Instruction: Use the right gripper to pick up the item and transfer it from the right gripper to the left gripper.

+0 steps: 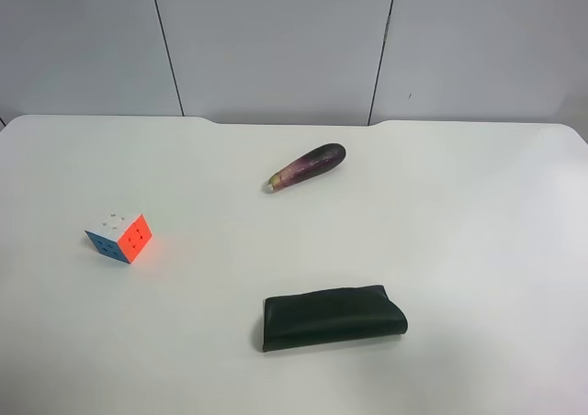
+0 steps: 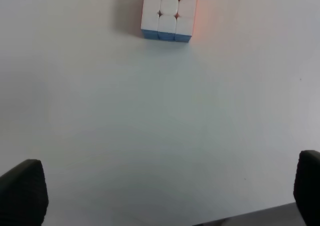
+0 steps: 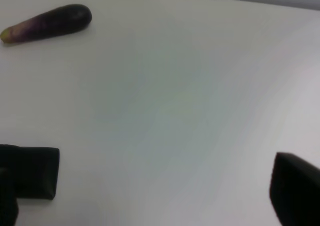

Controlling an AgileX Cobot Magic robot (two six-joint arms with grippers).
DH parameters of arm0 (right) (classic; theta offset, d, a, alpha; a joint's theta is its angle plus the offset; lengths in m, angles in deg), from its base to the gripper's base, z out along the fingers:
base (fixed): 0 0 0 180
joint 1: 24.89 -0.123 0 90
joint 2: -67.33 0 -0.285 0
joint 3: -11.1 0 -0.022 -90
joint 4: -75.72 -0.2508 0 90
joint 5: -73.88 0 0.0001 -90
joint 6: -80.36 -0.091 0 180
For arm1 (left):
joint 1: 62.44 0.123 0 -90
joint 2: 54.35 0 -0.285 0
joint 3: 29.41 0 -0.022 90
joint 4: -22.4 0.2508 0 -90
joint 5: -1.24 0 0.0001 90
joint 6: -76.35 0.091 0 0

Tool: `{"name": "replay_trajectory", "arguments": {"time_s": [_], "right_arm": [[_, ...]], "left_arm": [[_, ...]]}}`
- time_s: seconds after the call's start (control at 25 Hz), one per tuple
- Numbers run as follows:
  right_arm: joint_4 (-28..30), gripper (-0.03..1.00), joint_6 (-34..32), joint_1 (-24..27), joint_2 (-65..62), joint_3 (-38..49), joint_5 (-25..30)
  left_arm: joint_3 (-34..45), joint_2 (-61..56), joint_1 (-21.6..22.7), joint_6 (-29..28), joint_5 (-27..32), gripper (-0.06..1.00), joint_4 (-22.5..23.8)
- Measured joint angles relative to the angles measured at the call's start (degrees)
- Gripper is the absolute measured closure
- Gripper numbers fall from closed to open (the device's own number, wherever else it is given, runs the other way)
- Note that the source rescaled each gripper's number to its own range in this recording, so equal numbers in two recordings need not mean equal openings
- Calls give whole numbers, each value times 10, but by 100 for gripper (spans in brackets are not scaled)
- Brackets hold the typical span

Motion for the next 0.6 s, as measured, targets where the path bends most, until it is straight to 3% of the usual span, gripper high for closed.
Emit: {"name": "replay_trajectory", "arguments": {"time_s": [0.6], "right_arm": [[0,-3,0,0,0,0,0]], "left_arm": [[101,-347,0,-4,5,-5,-3]]}}
